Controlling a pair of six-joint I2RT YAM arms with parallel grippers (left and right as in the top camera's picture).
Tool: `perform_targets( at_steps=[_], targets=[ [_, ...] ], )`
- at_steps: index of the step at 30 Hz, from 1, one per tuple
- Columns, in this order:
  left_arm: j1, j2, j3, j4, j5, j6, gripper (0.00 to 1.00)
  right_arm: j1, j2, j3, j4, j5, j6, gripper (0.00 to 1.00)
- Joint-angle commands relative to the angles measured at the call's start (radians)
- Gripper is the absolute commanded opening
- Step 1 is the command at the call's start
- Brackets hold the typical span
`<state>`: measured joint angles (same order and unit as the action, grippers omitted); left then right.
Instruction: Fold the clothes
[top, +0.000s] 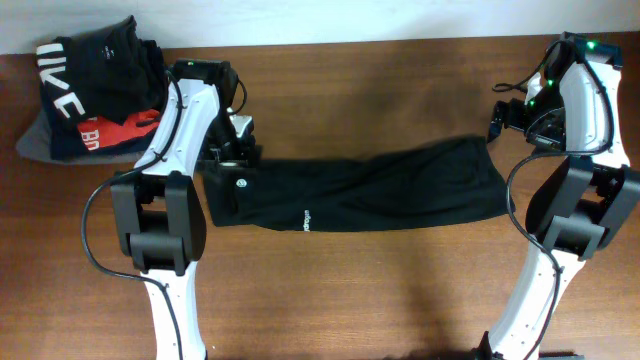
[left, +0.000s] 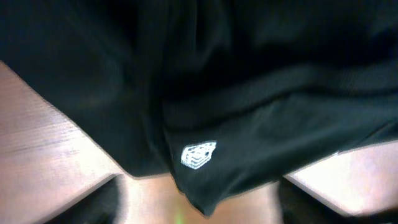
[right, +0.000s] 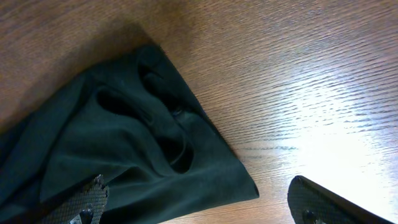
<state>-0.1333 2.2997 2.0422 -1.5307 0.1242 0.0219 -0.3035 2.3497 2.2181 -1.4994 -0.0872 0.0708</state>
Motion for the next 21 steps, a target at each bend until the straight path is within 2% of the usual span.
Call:
perform_targets(
  at_steps=[1, 2, 3, 4, 6, 7, 9, 10, 12, 21],
  targets=[
    [0.002, -0.029, 0.015, 0.018, 0.072, -0.006, 0.99, -0.005, -0.045, 0.026, -0.001, -0.018, -0.003, 0.97],
    [0.002, -0.026, 0.014, 0.021, 0.100, -0.006, 0.98, -0.005, -0.045, 0.026, 0.000, -0.018, -0.003, 0.97],
    [0.000, -0.024, 0.014, 0.024, 0.114, -0.006, 0.91, -0.004, -0.045, 0.026, 0.000, -0.018, -0.002, 0.96],
    [-0.003, -0.024, 0.014, 0.029, 0.121, -0.006, 0.80, -0.003, -0.045, 0.026, 0.000, -0.021, -0.002, 0.93],
    [-0.011, -0.024, 0.014, 0.038, 0.125, -0.006, 0.45, -0.003, -0.045, 0.026, 0.002, -0.039, -0.002, 0.78],
    [-0.017, -0.024, 0.014, 0.038, 0.128, -0.006, 0.23, -0.003, -0.045, 0.026, 0.005, -0.050, -0.003, 0.66],
    [-0.031, -0.024, 0.014, 0.034, 0.139, -0.006, 0.01, -0.002, -0.045, 0.026, 0.007, -0.064, -0.003, 0.35],
    [-0.039, -0.024, 0.014, 0.032, 0.147, -0.006, 0.01, -0.001, -0.045, 0.026, 0.006, -0.073, -0.003, 0.21],
    [-0.059, -0.024, 0.014, 0.027, 0.154, -0.011, 0.01, 0.005, -0.045, 0.026, 0.000, -0.106, -0.009, 0.04],
    [-0.124, -0.024, -0.085, 0.095, 0.146, -0.087, 0.00, 0.103, -0.043, 0.021, -0.023, -0.124, -0.047, 0.04]
  ],
)
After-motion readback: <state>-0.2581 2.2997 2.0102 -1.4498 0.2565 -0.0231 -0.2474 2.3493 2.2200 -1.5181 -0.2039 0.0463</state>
